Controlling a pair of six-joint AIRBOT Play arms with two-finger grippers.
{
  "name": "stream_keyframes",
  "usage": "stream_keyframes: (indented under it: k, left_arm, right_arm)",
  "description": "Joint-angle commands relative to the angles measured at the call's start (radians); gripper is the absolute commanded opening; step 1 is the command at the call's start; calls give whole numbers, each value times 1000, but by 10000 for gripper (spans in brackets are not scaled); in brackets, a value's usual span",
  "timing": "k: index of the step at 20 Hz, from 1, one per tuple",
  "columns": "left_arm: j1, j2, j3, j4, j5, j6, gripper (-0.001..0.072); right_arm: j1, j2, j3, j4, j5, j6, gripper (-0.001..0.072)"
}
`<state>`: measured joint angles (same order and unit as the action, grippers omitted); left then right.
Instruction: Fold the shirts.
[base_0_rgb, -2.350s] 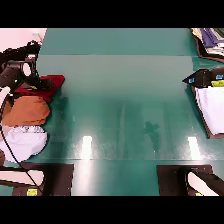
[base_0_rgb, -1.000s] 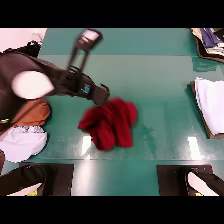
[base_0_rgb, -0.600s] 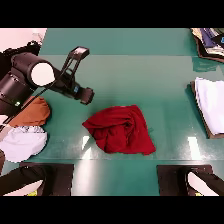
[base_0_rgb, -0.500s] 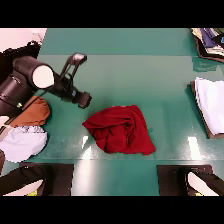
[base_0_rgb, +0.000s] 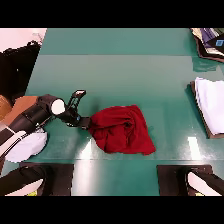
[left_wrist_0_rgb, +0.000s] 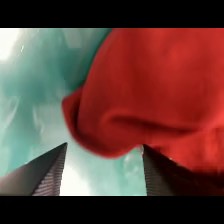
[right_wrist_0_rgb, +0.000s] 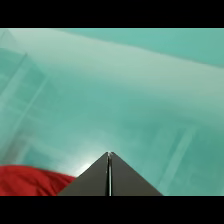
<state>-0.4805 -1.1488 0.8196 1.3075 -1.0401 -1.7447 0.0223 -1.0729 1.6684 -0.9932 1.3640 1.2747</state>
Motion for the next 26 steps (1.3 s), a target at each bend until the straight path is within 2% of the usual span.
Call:
stream_keyframes:
  k: [1,4,5,6,7,10,13,15,16,20,24,25,26]
  left_arm:
    - [1,1,-39,-33,174,-12,549]
    - [1,-13,-42,-32,196,-11,533]
    - [1,-16,-42,-32,191,-10,347]
    - [1,-16,-40,-27,186,-10,109]
    - [2,-16,-35,-14,181,-10,30]
    - [2,-16,51,113,86,-10,29]
    - [1,-16,180,201,20,-10,29]
    - [1,-16,234,200,34,-10,29]
    - [1,-16,244,196,48,-10,29]
    - [1,-17,245,193,59,-10,29]
    - [1,-17,245,193,45,-10,29]
    - [1,-17,245,193,40,-10,29]
    - [1,-17,245,193,34,-10,29]
  right_arm:
    - [1,-36,1,6,55,0,16]
    - [1,-54,1,6,92,0,16]
    - [1,-55,0,2,107,0,17]
    - [1,-55,0,-3,129,0,16]
    - [0,-55,0,-5,156,0,16]
    - [1,-32,-83,-5,215,1,17]
    - [1,24,-349,-2,206,0,27]
    - [12,45,-570,1,197,0,427]
    - [32,48,-684,11,166,0,452]
    - [183,6,-996,101,-107,-1,433]
    - [306,-135,-1018,138,-284,-1,427]
    - [330,-169,-999,138,-305,-1,409]
    - [353,-203,-975,135,-323,-1,331]
